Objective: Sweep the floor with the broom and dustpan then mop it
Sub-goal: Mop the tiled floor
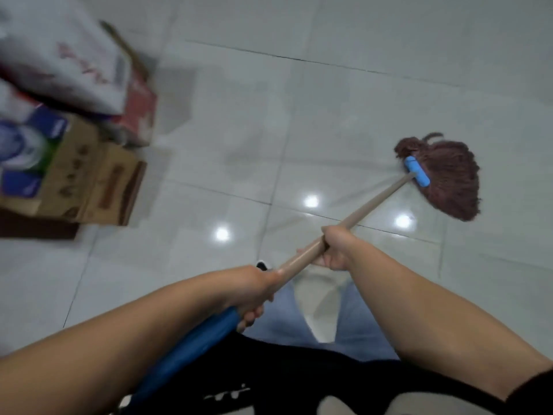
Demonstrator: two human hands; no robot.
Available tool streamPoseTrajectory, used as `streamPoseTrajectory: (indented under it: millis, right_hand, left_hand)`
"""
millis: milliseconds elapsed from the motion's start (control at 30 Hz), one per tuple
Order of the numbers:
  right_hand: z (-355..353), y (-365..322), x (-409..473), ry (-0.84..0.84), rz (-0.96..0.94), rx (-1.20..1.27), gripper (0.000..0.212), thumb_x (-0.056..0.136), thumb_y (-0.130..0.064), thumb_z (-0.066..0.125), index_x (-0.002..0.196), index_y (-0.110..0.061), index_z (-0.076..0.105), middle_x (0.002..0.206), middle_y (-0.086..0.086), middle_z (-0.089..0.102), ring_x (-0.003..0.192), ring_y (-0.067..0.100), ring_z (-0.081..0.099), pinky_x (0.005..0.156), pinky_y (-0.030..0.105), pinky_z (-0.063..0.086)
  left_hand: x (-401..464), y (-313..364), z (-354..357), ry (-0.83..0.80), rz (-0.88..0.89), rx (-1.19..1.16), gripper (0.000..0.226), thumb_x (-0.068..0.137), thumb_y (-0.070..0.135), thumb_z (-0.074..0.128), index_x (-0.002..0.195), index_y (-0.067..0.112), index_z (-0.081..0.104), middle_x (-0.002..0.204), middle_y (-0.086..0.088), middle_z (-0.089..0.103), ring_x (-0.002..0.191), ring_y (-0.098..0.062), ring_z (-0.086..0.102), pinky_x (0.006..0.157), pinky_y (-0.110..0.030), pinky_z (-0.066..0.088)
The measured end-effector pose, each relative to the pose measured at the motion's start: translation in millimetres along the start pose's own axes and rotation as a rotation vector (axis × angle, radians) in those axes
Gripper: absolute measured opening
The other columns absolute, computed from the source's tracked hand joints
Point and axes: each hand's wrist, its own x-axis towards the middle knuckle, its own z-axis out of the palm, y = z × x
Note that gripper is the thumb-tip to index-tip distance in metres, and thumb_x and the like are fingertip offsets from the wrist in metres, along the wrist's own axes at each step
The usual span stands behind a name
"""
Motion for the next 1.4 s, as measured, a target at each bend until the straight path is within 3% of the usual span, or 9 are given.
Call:
streamPoseTrajectory:
  millis: [133, 233, 400, 567, 700, 867, 967, 1233, 1400]
  right_hand:
    - [69, 71, -26, -0.056, 0.12, -0.245, 0.029, 0.103, -0.017, 0.022, 0.09, 0.001, 0.04, 0.096, 0.012, 0.056, 0.119, 0.03, 0.057, 0.049, 0.039, 0.056]
    - [83, 131, -25, -0.08, 0.161, -0.401, 0.027, 0.101, -0.019, 0.029, 0.099, 0.004, 0.043, 0.116, 0.011, 0.062, 0.108, 0.028, 0.064, 0.05, 0.045, 0.056]
    - [58, 214, -50, -0.064, 0.165, -0.695, 0.032, 0.099, -0.02, 0.036, 0.081, 0.003, 0.048, 0.07, 0.015, 0.052, 0.062, 0.027, 0.062, 0.043, 0.034, 0.054]
    - [40, 280, -82, -0.152, 0.08, -0.96, 0.041, 0.101, -0.019, 0.026, 0.07, 0.0, 0.043, 0.064, 0.014, 0.052, 0.027, 0.019, 0.053, 0.036, 0.024, 0.048]
    - [30, 312, -110, -0.213, -0.004, -1.249, 0.045, 0.101, -0.035, 0.019, 0.097, 0.002, 0.044, 0.064, 0.016, 0.053, 0.042, 0.023, 0.058, 0.045, 0.029, 0.05]
    - [17, 302, -147, -0.092, -0.74, -1.514, 0.049, 0.101, -0.043, 0.023, 0.129, -0.009, 0.044, 0.114, 0.021, 0.058, 0.106, 0.034, 0.059, 0.088, 0.036, 0.045]
    - [20, 291, -179, -0.231, -1.075, -1.153, 0.046, 0.101, -0.039, 0.028, 0.13, -0.009, 0.048, 0.125, 0.003, 0.051, 0.123, 0.021, 0.045, 0.097, 0.027, 0.031]
    - [21, 239, -211, -0.18, -1.222, -0.915, 0.056, 0.079, -0.058, 0.038, 0.126, -0.03, 0.048, 0.123, -0.005, 0.054, 0.104, 0.01, 0.051, 0.105, 0.034, 0.037]
    - [15, 209, -232, -0.027, -1.315, -0.8, 0.032, 0.095, -0.036, 0.048, 0.123, -0.023, 0.058, 0.11, 0.0, 0.063, 0.106, 0.016, 0.056, 0.096, 0.032, 0.042]
  left_hand:
    - [-40, -110, 29, 0.04, -0.064, -0.26, 0.053, 0.095, 0.055, 0.029, 0.081, 0.009, 0.05, 0.042, -0.001, 0.04, 0.026, -0.011, 0.036, 0.036, -0.013, 0.034]
    - [-53, -167, 83, 0.058, -0.063, -0.418, 0.056, 0.095, 0.056, 0.029, 0.084, 0.006, 0.049, 0.041, -0.002, 0.04, 0.024, -0.01, 0.035, 0.034, -0.013, 0.034]
    - [-66, -208, 187, 0.059, -0.099, -0.683, 0.053, 0.093, 0.059, 0.029, 0.078, 0.011, 0.044, 0.036, 0.001, 0.037, 0.025, -0.008, 0.031, 0.035, -0.009, 0.031]
    - [-97, -244, 250, 0.08, -0.144, -0.757, 0.053, 0.092, 0.061, 0.032, 0.086, 0.011, 0.046, 0.039, 0.001, 0.036, 0.028, -0.009, 0.03, 0.034, -0.012, 0.029]
    - [-135, -270, 279, 0.011, -0.163, -0.882, 0.046, 0.09, 0.058, 0.037, 0.095, 0.014, 0.052, 0.042, -0.001, 0.039, 0.027, -0.01, 0.033, 0.033, -0.013, 0.031]
    - [-189, -271, 243, 0.098, 0.183, -1.193, 0.036, 0.077, 0.036, 0.051, 0.112, 0.03, 0.058, 0.053, -0.009, 0.052, 0.028, -0.013, 0.048, 0.03, -0.016, 0.041]
    - [-211, -251, 212, 0.116, 0.468, -1.196, 0.049, 0.084, 0.045, 0.04, 0.122, 0.017, 0.055, 0.062, -0.019, 0.062, 0.039, -0.021, 0.058, 0.038, -0.025, 0.05]
    - [-210, -169, 183, 0.259, 1.082, -1.251, 0.045, 0.093, 0.055, 0.025, 0.086, 0.017, 0.049, 0.054, -0.005, 0.047, 0.044, -0.014, 0.041, 0.046, -0.02, 0.031]
    - [-209, -133, 162, 0.506, 1.154, -0.753, 0.058, 0.102, 0.04, 0.009, 0.122, 0.014, 0.057, 0.1, 0.004, 0.057, 0.063, 0.008, 0.057, 0.057, -0.009, 0.04]
